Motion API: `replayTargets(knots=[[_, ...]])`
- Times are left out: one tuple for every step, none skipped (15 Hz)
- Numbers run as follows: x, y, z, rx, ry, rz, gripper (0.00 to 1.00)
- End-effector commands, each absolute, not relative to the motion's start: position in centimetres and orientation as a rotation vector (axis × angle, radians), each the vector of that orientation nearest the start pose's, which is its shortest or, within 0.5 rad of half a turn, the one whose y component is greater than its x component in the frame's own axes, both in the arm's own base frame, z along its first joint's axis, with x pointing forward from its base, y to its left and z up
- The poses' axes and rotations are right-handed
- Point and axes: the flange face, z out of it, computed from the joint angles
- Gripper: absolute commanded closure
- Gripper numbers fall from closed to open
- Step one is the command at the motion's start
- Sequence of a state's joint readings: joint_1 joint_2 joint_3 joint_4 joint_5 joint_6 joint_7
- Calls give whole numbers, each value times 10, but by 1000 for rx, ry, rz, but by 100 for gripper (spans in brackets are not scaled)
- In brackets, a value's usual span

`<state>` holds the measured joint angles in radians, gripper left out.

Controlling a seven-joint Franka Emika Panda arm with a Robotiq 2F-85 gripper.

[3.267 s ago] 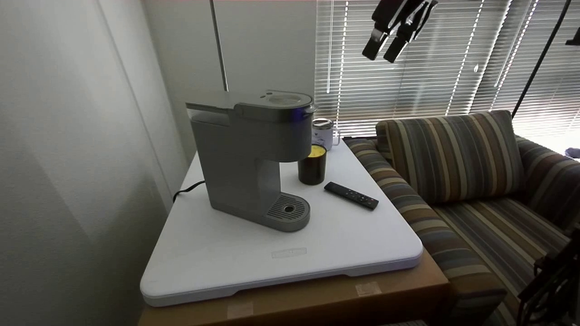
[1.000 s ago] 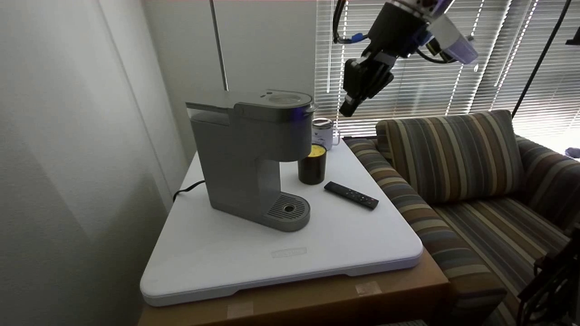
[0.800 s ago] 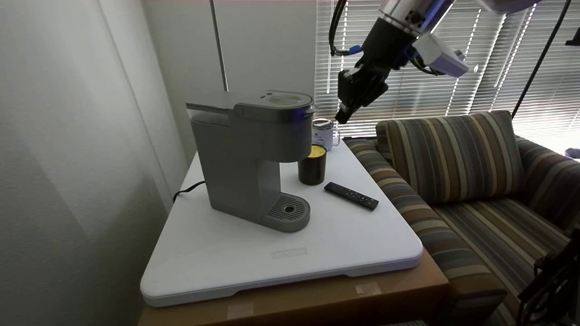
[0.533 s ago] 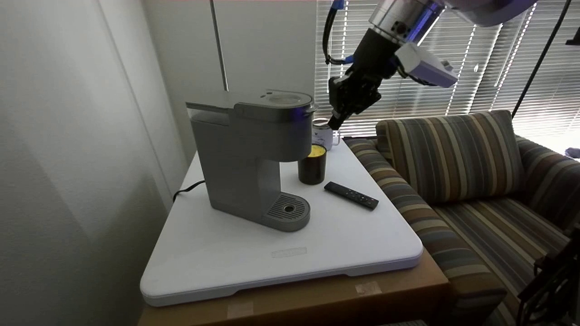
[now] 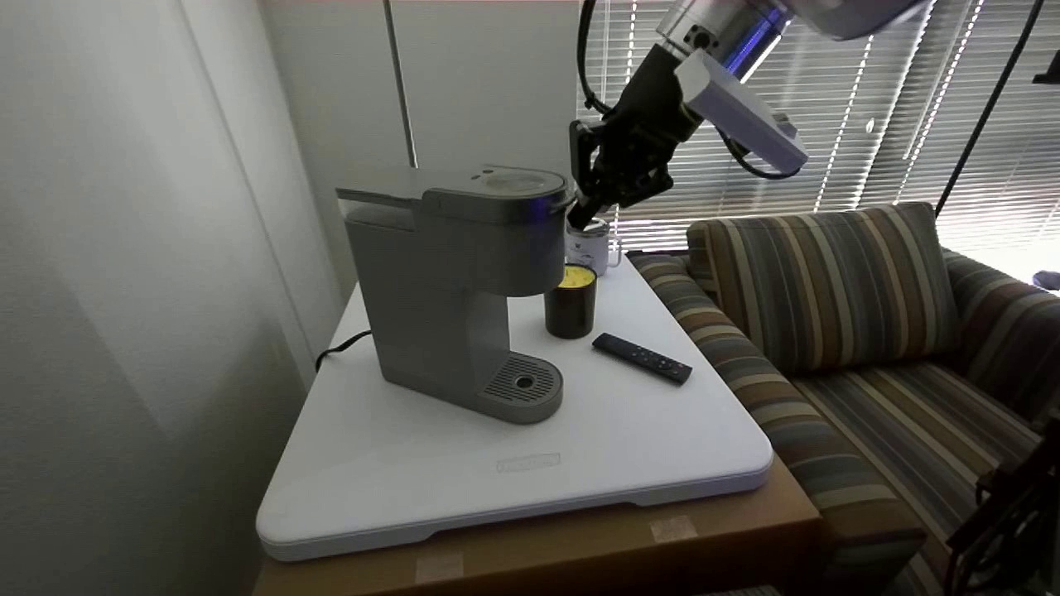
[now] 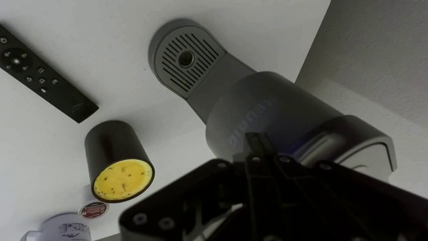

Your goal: Open the coffee machine chamber

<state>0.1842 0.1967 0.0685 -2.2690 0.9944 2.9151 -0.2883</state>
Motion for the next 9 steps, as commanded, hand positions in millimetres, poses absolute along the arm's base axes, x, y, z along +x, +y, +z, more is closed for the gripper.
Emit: replayTargets(knots=[[550,80,306,-2595,581,-588,100],[550,79,309,-2589,593,-599,100],[549,78,312,-2584,604,-608,100],[549,79,316,-2578,613,-619,100],[549,79,321,-2563,625,-626,100],[549,81,326,-2545,629,-625,100],[549,82,329,-2523,644,-618,100],[549,83,332,-2498,662,-612,100],[549,83,334,-2475,681,-605,100]])
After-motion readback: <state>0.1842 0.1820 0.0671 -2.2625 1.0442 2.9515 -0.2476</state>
